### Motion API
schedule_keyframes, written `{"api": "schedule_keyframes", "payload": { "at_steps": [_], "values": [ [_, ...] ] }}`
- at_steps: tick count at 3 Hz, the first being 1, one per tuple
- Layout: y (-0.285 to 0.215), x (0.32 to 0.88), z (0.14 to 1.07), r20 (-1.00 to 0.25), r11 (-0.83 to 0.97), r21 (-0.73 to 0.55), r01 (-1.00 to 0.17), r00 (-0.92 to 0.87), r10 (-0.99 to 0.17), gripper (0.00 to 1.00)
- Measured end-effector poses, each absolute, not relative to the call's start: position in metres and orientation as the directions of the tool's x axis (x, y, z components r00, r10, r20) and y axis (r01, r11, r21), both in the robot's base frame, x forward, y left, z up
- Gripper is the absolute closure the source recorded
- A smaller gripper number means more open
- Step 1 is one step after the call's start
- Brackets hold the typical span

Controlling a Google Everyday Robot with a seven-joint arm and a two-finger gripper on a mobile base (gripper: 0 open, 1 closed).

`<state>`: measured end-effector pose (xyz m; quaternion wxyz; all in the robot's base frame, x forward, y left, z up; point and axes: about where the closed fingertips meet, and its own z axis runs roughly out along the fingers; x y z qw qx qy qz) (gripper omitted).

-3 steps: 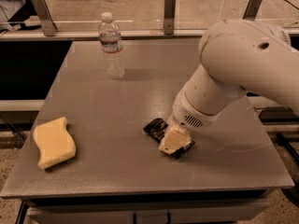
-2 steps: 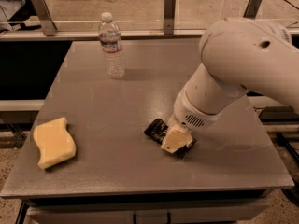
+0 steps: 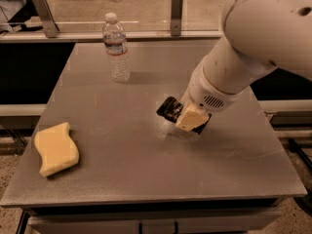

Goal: Move rxbar chocolate near sponge

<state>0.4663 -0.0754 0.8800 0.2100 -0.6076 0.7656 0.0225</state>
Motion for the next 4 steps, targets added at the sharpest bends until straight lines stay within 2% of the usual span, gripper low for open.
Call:
{"api": "schedule_keyframes", "payload": {
  "at_steps": [1,2,3,4],
  "values": [
    [-0.051,0.489,0.896,-0.393,0.115,-0.22,-0.969,-0.02,-0.919,1.0],
    [0.008,0.504,0.895,-0.492,-0.108,-0.195,-0.975,0.193,-0.849,1.0],
    [0.063,0.499,0.884,-0.528,-0.29,-0.164,-0.943,0.332,-0.782,1.0],
    [0.067,0.499,0.882,-0.529,-0.302,-0.16,-0.94,0.34,-0.778,1.0]
  ]
}}
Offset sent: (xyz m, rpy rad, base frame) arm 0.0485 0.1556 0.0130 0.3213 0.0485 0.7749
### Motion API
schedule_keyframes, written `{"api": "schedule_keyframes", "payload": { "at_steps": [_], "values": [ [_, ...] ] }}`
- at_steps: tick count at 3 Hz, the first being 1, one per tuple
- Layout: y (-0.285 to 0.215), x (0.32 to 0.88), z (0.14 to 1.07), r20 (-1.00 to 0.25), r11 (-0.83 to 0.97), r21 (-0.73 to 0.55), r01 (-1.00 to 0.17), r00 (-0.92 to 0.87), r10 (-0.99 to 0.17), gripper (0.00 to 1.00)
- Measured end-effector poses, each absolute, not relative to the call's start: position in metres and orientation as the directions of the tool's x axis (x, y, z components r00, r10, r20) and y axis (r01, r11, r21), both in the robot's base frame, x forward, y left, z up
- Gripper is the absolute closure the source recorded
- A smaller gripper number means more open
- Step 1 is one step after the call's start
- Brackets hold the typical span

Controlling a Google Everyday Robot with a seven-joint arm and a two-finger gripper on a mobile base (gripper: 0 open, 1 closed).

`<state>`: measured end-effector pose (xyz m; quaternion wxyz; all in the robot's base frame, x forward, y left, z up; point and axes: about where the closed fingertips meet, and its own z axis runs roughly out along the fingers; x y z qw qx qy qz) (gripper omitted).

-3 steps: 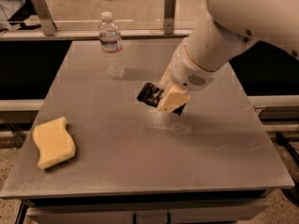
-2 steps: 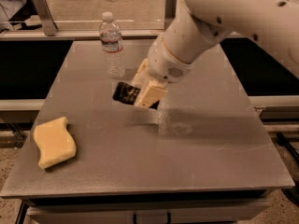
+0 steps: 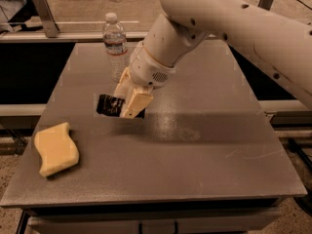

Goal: Move rxbar chocolate near sponge

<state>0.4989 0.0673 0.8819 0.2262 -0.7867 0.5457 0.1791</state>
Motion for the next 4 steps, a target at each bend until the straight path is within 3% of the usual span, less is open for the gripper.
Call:
{"api": "schedule_keyframes", "payload": {
  "at_steps": [3,4],
  "values": [
    [0.111,0.448,0.871,-0.473,-0.669,-0.163,-0.725,0.653,-0.592,1.0],
    [0.117,0.442,0.862,-0.48,-0.701,-0.153,-0.697,0.672,-0.563,0.82]
  ]
}}
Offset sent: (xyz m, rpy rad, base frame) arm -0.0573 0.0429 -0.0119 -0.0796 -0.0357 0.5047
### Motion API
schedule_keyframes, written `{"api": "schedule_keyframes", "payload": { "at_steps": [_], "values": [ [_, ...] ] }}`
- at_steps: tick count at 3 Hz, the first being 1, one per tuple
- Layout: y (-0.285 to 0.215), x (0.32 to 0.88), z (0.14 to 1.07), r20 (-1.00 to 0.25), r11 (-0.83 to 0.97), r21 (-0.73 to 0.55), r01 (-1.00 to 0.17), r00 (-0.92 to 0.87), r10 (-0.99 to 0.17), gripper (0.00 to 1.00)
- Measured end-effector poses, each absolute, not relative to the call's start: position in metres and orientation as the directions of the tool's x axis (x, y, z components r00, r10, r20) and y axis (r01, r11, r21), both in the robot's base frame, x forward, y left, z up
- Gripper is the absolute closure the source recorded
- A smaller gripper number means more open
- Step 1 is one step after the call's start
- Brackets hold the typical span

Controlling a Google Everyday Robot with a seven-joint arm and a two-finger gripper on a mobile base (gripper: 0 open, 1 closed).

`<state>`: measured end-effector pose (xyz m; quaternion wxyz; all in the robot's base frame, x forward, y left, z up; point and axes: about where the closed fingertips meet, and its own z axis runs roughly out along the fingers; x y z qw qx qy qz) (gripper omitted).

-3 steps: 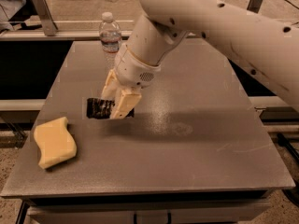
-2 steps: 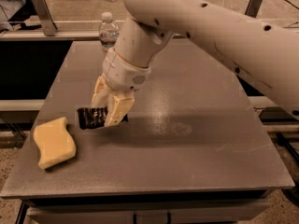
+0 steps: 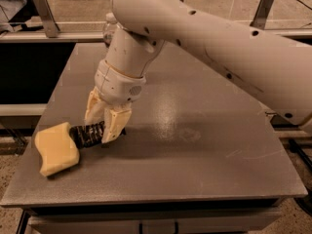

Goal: Move rxbar chocolate near sponge

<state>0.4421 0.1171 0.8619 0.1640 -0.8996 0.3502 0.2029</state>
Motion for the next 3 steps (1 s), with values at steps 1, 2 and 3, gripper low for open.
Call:
{"api": "schedule_keyframes", "payload": {
  "at_steps": [1,2,3],
  "values": [
    [0.1183,0.4416,0.8624,-0.479,-0.701,-0.156,-0.696,0.674,-0.563,0.58],
    [0.1195,0.441,0.8627,-0.477,-0.702,-0.158,-0.694,0.676,-0.561,0.36],
    [0.1207,0.4403,0.863,-0.476,-0.703,-0.16,-0.693,0.678,-0.56,0.12]
  ]
}}
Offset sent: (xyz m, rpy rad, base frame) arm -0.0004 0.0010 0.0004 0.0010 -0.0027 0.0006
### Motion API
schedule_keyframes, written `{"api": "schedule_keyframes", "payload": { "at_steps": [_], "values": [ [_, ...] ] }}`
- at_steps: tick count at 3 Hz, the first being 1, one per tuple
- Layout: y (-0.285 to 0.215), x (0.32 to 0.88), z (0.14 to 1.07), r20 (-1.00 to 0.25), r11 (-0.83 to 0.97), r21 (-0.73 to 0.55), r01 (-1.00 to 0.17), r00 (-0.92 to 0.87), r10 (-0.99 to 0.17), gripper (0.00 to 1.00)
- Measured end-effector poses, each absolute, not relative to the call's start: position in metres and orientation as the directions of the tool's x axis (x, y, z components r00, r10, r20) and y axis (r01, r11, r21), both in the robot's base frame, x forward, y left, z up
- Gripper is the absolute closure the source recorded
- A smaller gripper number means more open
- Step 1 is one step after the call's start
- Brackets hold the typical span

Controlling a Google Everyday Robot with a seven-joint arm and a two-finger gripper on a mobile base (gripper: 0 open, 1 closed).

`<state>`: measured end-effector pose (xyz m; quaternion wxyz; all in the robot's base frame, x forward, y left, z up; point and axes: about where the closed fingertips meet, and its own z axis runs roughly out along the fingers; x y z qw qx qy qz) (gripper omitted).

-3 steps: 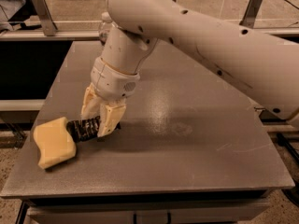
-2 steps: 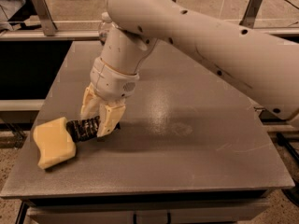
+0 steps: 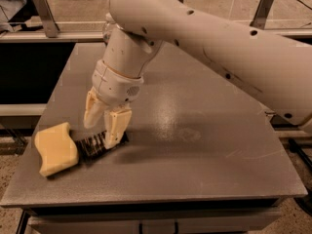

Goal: Move rxbar chocolate near sponge

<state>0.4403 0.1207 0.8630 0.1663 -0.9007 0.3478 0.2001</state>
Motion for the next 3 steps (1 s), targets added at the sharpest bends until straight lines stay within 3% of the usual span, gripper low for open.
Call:
{"api": "schedule_keyframes", "payload": {
  "at_steps": [1,3],
  "values": [
    [0.118,0.441,0.864,-0.486,-0.699,-0.169,-0.695,0.676,-0.554,0.0],
    [0.033,0.452,0.872,-0.572,-0.589,-0.274,-0.76,0.621,-0.536,0.0]
  ]
}}
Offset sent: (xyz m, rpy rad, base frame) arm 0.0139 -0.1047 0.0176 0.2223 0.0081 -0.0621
